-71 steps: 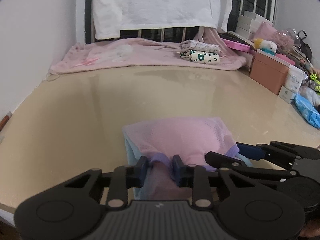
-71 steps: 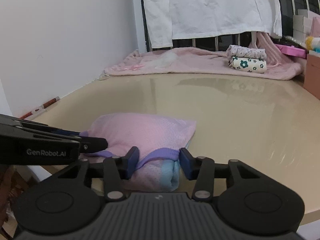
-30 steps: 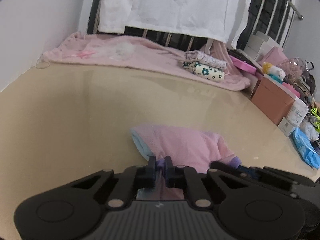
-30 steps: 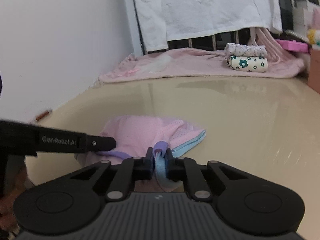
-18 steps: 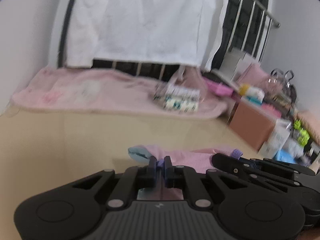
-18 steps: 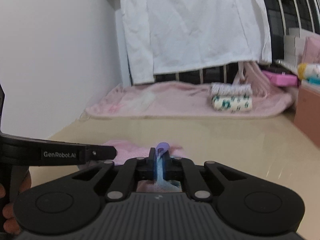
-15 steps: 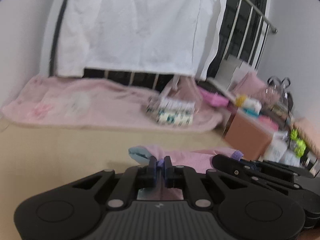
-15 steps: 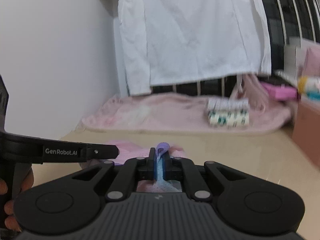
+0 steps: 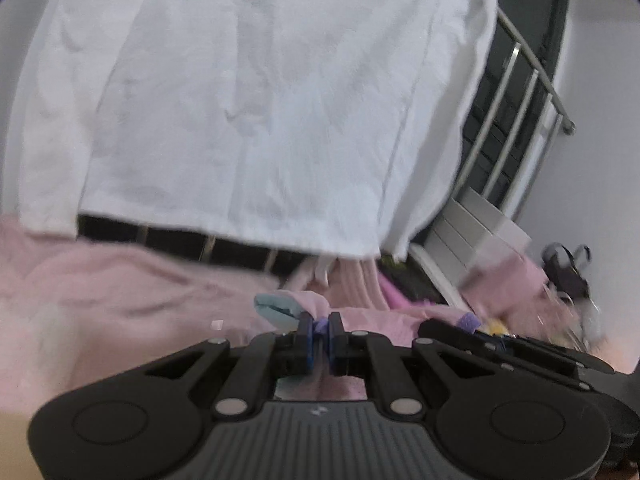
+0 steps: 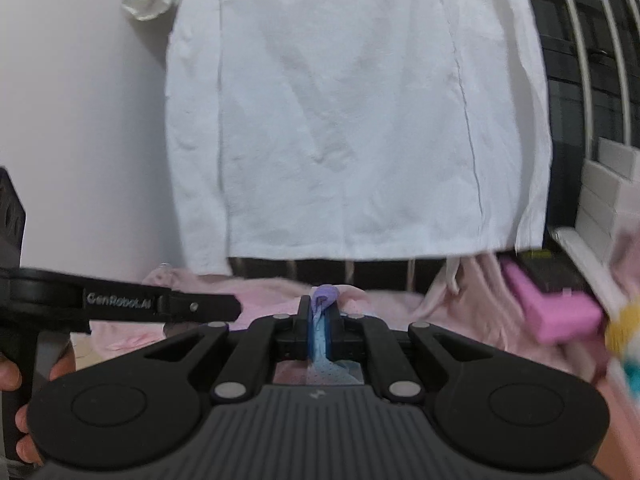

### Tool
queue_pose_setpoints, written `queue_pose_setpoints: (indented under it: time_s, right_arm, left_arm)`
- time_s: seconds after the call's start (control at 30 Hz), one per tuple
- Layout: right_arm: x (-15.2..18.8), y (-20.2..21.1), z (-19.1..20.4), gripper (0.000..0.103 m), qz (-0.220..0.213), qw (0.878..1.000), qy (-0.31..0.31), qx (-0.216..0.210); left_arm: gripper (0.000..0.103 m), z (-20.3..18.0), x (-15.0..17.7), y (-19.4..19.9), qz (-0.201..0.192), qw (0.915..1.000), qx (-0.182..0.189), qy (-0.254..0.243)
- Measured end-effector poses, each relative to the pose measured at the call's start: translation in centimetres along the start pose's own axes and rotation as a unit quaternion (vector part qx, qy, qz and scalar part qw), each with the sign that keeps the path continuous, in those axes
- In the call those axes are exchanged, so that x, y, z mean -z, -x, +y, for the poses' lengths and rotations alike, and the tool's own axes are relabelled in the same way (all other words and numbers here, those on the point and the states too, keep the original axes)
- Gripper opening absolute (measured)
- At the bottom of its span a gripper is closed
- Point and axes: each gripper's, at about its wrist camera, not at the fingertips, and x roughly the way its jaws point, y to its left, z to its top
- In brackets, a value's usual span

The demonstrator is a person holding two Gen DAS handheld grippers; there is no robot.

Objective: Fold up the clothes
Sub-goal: 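Lift the bundle with both grippers and carry it to the bed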

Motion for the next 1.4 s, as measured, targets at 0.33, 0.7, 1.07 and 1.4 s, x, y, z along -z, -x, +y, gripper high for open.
queue_pose_setpoints:
  time_s: [0.33, 0.7, 1.07, 1.4]
  right_arm:
    - [-0.1, -12.3, -8.5, 0.005, 0.019, 0.999, -0.029, 0.009]
    - [7.8, -12.5, -13.5, 0.045, 0.015, 0.993, -0.063, 0.096]
    - [9.4, -15.8, -11.0, 0.033, 0.051, 0.994, -0.030, 0.097]
    - [8.6, -14.9, -12.3, 0.035, 0.041, 0.995, -0.076, 0.042]
  left_arm:
    - [0.006, 2.8, 0.5, -13.6, -0.009, 0.9987, 0.005, 0.049]
    - [0.068, 5.2, 6.2, -15.0, -0.053, 0.9962, -0.026, 0.065]
    - [0.013, 4.8, 7.7, -16.8, 0.042, 0.9951, -0.040, 0.080]
    - [0.026, 5.8, 8.4, -17.2, 0.056, 0.9911, -0.058, 0.106]
